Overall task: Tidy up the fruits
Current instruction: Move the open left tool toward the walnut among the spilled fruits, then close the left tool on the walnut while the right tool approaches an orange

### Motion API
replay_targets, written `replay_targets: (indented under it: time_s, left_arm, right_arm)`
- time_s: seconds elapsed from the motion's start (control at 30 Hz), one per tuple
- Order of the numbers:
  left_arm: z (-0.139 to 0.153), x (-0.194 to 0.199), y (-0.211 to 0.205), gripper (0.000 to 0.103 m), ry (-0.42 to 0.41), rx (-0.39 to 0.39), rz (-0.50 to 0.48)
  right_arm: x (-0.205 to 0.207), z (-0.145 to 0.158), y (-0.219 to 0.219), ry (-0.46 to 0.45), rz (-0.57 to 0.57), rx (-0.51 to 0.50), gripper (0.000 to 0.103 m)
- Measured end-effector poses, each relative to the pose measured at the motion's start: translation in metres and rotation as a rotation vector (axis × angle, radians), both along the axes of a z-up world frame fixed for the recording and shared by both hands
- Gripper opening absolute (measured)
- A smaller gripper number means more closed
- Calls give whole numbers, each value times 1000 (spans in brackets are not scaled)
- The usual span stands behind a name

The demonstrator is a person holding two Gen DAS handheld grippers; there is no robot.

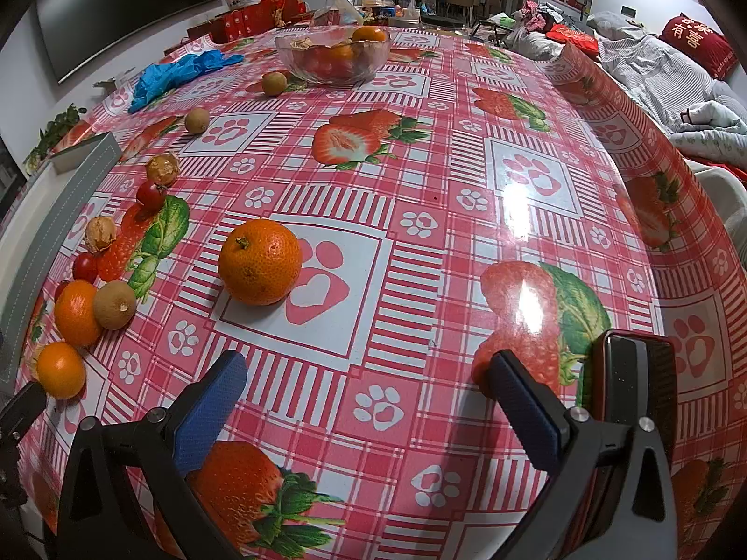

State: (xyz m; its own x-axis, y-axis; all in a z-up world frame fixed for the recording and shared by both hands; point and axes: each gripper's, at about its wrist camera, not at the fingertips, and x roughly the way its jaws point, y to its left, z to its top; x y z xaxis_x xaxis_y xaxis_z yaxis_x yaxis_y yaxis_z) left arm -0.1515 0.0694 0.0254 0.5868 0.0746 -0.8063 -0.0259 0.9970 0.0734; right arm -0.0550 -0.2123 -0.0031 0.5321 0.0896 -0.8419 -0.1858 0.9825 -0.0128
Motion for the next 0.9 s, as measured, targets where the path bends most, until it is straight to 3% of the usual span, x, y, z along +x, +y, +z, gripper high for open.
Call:
replay_targets:
  time_s: [0.17,0.4,0.47,0.53,0.63,0.9]
  left_arm:
    - [2,10,-17,103,-18,6,-48]
    - [-8,10,-17,103,22,-40,-52]
    - [-9,8,-15,99,25,-56,-52]
    - [-10,10,-15,80,42,-68,-57]
    - [-14,11,-14,80,70,-76,-62]
    - [-13,-6,-3,80,50,-52,-98]
  right_arm:
    - [0,0,0,-1,0,0,103]
    - [0,0,0,-1,0,0,103]
    - [0,0,0,-3,1,0,103]
    - [0,0,0,-2,1,0,103]
    - [0,0,0,0,1,0,103]
    - [0,0,0,-1,1,0,103]
